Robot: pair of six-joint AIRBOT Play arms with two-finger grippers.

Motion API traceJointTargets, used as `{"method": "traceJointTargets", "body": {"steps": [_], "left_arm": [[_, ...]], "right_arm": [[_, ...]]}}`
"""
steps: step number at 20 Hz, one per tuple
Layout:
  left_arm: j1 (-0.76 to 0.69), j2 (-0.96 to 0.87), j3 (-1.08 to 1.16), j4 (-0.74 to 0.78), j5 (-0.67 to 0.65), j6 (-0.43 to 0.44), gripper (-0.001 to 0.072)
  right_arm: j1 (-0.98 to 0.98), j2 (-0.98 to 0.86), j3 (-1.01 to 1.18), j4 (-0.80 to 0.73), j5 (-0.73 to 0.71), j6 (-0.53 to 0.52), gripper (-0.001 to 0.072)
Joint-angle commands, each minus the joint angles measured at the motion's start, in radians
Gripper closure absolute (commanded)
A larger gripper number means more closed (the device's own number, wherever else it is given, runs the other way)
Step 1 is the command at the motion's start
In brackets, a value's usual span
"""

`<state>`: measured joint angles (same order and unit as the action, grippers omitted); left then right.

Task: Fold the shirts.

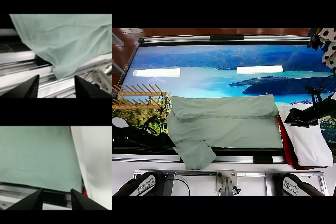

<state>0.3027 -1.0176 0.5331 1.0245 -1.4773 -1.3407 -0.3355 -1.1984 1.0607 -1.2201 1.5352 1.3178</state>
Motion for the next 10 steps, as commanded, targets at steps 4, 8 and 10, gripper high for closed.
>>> {"method": "traceJointTargets", "body": {"steps": [4,8,10], "left_arm": [[-0.007,0.032,-0.143,-0.047,0.103,-0.006,0.0165],[-0.019,0.032,-0.191,-0.149,0.186,-0.006,0.0204],[-0.040,0.028,-0.193,-0.180,0.214,-0.009,0.0206]], "right_arm": [[-0.011,0.019,-0.014,0.036,-0.030,-0.011,0.0236],[-0.011,0.019,-0.014,0.034,-0.059,-0.013,0.0236],[-0.011,0.019,-0.014,0.032,-0.066,-0.018,0.0236]]}}
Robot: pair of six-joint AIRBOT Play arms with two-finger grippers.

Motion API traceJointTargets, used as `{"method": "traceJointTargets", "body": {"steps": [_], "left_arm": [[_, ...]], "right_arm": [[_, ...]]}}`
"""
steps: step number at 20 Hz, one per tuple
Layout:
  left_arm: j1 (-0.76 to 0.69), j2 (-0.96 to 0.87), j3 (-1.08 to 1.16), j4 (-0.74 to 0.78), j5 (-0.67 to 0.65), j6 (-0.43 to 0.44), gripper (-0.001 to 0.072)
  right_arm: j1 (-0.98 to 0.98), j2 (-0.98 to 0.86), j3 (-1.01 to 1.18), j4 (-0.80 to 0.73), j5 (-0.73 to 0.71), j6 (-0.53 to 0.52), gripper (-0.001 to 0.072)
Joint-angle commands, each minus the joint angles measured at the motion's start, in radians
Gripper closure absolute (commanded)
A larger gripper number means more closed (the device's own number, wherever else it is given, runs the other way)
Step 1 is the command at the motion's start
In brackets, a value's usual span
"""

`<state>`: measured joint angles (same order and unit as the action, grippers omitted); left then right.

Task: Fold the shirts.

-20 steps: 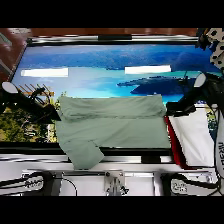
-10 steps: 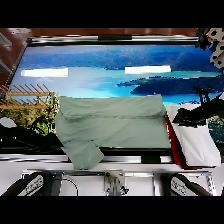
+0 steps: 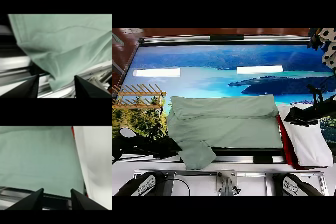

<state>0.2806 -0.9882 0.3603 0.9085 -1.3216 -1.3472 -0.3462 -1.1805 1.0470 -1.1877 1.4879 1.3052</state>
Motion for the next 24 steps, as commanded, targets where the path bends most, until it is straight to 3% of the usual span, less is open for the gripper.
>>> {"method": "traceJointTargets", "body": {"steps": [1,3,5,6,7,8,10,14,20,24], "left_arm": [[-0.035,-0.005,-0.020,-0.064,0.071,-0.016,0.0245],[-0.077,-0.011,-0.020,-0.064,0.106,-0.037,0.0290],[-0.100,-0.011,-0.019,-0.064,0.142,-0.038,0.0552],[-0.100,-0.011,-0.019,-0.064,0.142,-0.037,0.0637],[-0.100,-0.011,-0.019,-0.064,0.134,-0.021,0.0677],[-0.100,-0.011,-0.019,-0.064,0.124,0.002,0.0678],[-0.098,-0.011,-0.019,-0.064,0.104,0.026,0.0678],[-0.098,-0.010,-0.019,-0.064,0.102,0.026,0.0677],[-0.098,-0.010,-0.019,-0.064,0.128,0.026,0.0677],[-0.098,-0.010,-0.019,-0.064,0.136,0.027,0.0677]], "right_arm": [[-0.001,0.001,0.000,-0.002,-0.021,-0.006,0.0236],[-0.001,0.001,0.000,-0.025,-0.022,-0.006,0.0236],[-0.001,0.001,-0.001,-0.043,-0.017,-0.005,0.0236],[-0.001,0.001,-0.010,-0.038,-0.014,0.000,0.0236],[-0.001,0.001,-0.033,-0.023,-0.002,0.000,0.0236],[-0.001,0.001,-0.071,0.001,0.016,-0.003,0.0235],[-0.001,0.004,-0.186,0.081,0.042,-0.047,0.0095],[0.001,0.007,-0.304,0.029,0.029,-0.053,0.0095],[0.153,-0.002,-0.312,-0.181,-0.101,0.077,0.0096],[0.162,-0.068,-0.322,-0.182,-0.093,0.102,0.0096]]}}
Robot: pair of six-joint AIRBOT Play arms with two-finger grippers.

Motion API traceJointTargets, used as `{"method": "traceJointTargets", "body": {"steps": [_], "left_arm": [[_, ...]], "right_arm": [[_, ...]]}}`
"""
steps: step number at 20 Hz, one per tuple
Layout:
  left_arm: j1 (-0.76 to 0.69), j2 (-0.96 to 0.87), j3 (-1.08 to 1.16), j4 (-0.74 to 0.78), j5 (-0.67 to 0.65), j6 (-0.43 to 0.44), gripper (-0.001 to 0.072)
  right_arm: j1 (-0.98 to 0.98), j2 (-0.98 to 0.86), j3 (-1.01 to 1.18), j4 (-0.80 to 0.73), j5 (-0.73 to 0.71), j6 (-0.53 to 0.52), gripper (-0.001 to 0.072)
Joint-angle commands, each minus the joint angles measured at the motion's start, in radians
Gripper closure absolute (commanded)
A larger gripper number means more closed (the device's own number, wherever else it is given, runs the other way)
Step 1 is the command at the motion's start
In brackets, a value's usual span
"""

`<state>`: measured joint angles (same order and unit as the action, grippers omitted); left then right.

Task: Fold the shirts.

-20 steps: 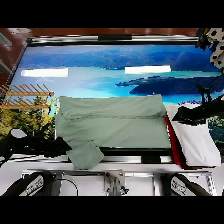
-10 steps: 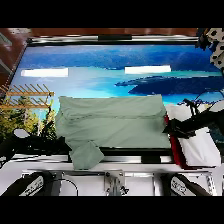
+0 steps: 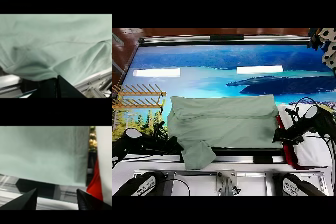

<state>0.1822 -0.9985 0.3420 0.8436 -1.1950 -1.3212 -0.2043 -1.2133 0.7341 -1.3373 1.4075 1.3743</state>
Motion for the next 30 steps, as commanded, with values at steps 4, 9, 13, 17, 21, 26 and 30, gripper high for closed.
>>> {"method": "traceJointTargets", "body": {"steps": [4,9,13,17,21,26,30], "left_arm": [[0.000,0.000,0.000,0.001,0.010,0.001,0.0677],[0.000,0.001,0.000,0.000,0.010,0.001,0.0677],[0.000,0.000,0.001,0.001,0.010,0.004,0.0677],[0.000,0.001,0.051,0.001,0.010,0.012,0.0677],[0.000,0.000,0.177,0.001,0.006,0.042,0.0678],[0.000,0.000,0.357,0.001,-0.016,0.054,0.0678],[0.047,-0.022,0.492,0.001,0.071,-0.005,0.0679]], "right_arm": [[0.021,-0.046,-0.010,-0.039,-0.015,0.027,0.0094],[0.021,-0.092,-0.016,-0.027,-0.029,0.035,0.0094],[0.021,-0.143,-0.016,0.000,-0.056,0.062,0.0099],[0.021,-0.147,-0.014,-0.009,-0.085,0.072,0.0612],[0.021,-0.142,0.035,0.080,-0.063,-0.025,0.0640],[0.021,-0.046,0.188,0.160,-0.056,-0.057,0.0641],[0.025,-0.035,0.365,0.116,-0.090,-0.030,0.0641]]}}
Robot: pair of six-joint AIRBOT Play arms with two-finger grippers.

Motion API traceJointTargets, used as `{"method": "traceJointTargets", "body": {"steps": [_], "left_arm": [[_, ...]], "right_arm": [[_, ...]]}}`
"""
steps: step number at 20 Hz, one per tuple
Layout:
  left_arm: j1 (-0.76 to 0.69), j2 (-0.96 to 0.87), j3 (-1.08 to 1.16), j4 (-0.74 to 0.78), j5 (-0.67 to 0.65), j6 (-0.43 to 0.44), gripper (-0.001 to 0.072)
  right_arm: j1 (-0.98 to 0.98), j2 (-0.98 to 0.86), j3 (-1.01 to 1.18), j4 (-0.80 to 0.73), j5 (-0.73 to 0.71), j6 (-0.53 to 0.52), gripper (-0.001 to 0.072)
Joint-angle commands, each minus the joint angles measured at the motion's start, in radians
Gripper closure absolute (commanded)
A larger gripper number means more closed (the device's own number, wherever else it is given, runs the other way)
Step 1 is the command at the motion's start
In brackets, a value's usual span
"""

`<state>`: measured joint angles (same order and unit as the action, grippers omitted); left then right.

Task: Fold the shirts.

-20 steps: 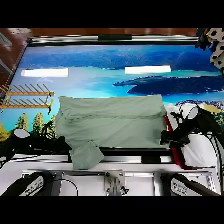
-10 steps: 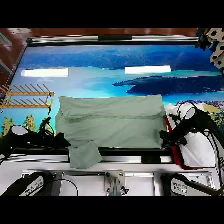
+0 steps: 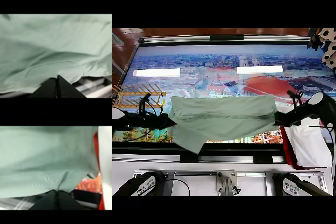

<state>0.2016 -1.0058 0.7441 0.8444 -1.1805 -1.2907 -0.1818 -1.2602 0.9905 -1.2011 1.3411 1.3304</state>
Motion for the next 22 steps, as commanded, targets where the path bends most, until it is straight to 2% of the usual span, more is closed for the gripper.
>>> {"method": "traceJointTargets", "body": {"steps": [1,5,8,12,18,19,20,21,22], "left_arm": [[0.045,-0.043,0.117,0.000,0.058,-0.056,0.0679],[0.060,-0.200,0.223,-0.068,0.052,-0.076,0.0679],[0.060,-0.310,0.305,-0.139,0.073,-0.076,0.0679],[0.060,-0.425,0.395,-0.142,0.089,-0.100,0.0678],[0.038,-0.546,0.401,-0.144,0.100,-0.109,0.0671],[0.039,-0.555,0.401,-0.144,0.100,-0.109,0.0592],[0.041,-0.559,0.401,-0.144,0.100,-0.109,0.0429],[0.045,-0.558,0.402,-0.143,0.100,-0.110,0.0209],[0.049,-0.556,0.402,-0.146,0.096,-0.110,0.0146]], "right_arm": [[0.011,-0.005,0.145,-0.055,-0.043,0.031,0.0641],[0.065,-0.114,0.257,-0.100,-0.079,0.054,0.0641],[0.107,-0.188,0.327,-0.120,-0.159,0.099,0.0641],[0.122,-0.283,0.389,-0.187,-0.198,0.166,0.0640],[0.131,-0.380,0.390,-0.172,-0.196,0.171,0.0639],[0.130,-0.385,0.390,-0.171,-0.193,0.170,0.0637],[0.130,-0.386,0.390,-0.171,-0.190,0.170,0.0568],[0.129,-0.386,0.390,-0.171,-0.189,0.169,0.0368],[0.127,-0.386,0.390,-0.171,-0.186,0.166,0.0202]]}}
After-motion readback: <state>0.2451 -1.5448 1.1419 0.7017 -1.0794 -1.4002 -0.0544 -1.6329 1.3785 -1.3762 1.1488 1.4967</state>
